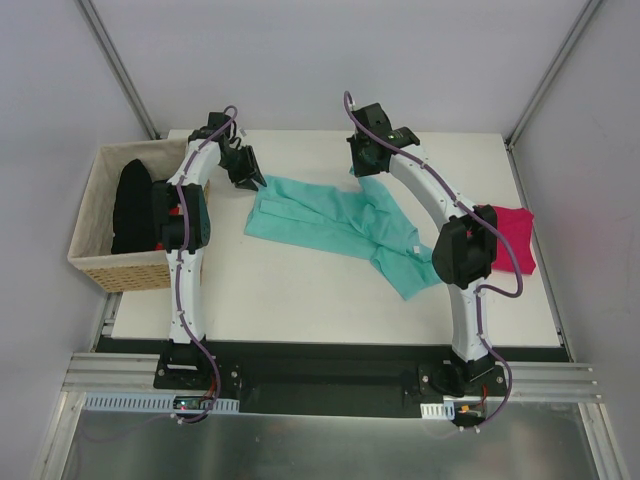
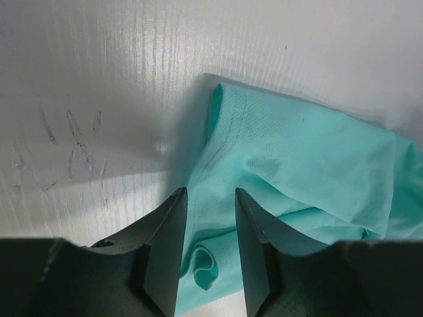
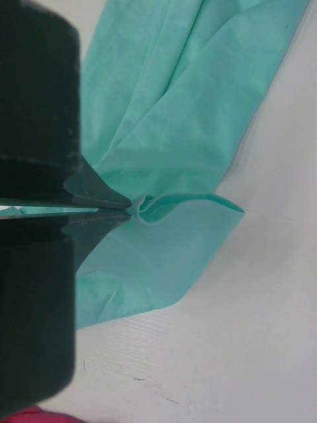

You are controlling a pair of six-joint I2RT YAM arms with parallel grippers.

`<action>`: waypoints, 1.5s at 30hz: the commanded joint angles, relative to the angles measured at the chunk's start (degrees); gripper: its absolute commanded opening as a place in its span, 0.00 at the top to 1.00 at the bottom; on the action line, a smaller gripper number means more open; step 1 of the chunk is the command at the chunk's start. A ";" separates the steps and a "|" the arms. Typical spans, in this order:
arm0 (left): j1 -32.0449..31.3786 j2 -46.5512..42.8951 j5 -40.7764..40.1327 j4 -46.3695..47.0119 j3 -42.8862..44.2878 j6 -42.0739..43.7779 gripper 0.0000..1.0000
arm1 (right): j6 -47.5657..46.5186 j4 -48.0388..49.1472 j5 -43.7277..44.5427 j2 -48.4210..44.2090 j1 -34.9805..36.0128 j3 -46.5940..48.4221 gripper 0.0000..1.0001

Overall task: Fold and stack the t-shirts
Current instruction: Fold the other side of the tshirt into a rectangle

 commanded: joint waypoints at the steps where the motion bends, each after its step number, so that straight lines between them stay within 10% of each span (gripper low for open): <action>1: -0.39 0.87 0.95 -0.19 0.02 -1.13 0.65 | 0.47 -1.20 -0.18 -4.46 -0.21 2.86 0.99; 27: -0.39 1.83 1.47 -0.01 -0.95 -3.33 0.65 | -0.76 -2.08 0.70 -5.17 -0.39 2.95 0.99; 33: -0.30 2.27 1.03 -0.01 0.89 -3.59 1.00 | -0.68 -1.99 0.52 -4.81 -0.47 3.57 0.99; 45: 0.92 -1.15 -3.97 1.30 -1.74 -5.95 1.00 | -0.76 -2.25 -0.27 -3.94 -0.83 4.79 0.99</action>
